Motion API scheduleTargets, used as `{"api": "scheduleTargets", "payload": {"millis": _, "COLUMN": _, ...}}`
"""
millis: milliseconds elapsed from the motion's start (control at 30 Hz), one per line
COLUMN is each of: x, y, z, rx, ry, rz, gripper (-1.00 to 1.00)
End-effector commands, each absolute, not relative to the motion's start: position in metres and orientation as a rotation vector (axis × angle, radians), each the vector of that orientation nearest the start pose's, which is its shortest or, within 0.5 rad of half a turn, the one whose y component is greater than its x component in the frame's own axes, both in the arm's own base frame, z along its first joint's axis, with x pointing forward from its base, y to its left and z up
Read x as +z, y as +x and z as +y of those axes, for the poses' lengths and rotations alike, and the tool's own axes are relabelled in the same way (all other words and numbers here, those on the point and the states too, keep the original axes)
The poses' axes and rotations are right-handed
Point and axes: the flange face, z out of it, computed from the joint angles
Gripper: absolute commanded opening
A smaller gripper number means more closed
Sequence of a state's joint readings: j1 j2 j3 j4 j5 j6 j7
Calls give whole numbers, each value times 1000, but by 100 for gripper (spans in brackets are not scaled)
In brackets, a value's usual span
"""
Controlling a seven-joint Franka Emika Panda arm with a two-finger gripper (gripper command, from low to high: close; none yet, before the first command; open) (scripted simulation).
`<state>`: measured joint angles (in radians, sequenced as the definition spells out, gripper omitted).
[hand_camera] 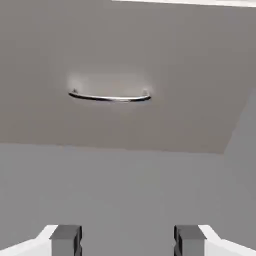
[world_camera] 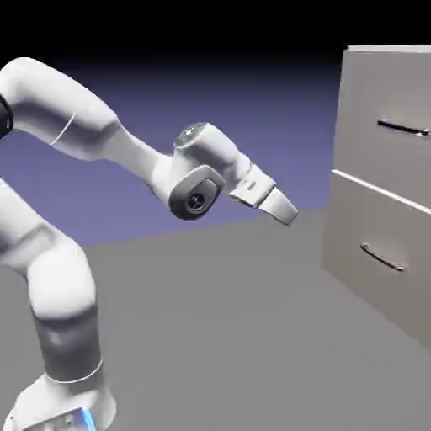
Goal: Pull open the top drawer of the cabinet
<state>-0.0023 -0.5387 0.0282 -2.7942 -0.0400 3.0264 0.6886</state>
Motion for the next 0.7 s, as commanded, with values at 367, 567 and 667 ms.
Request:
{"api": "scheduleTargets", "payload": {"millis": 367, "x": 368, "y": 442, "z": 99, "rx": -845, "ry": -3147, "rz": -658, "gripper": 0}}
{"api": "scheduleTargets", "payload": {"millis": 567, "x": 322, "y": 451, "z": 141, "rx": -631, "ry": -3019, "rz": -1491, "gripper": 0}}
{"api": "scheduleTargets", "payload": {"millis": 667, "x": 301, "y": 453, "z": 161, "rx": -528, "ry": -2848, "rz": -1878, "gripper": 0}}
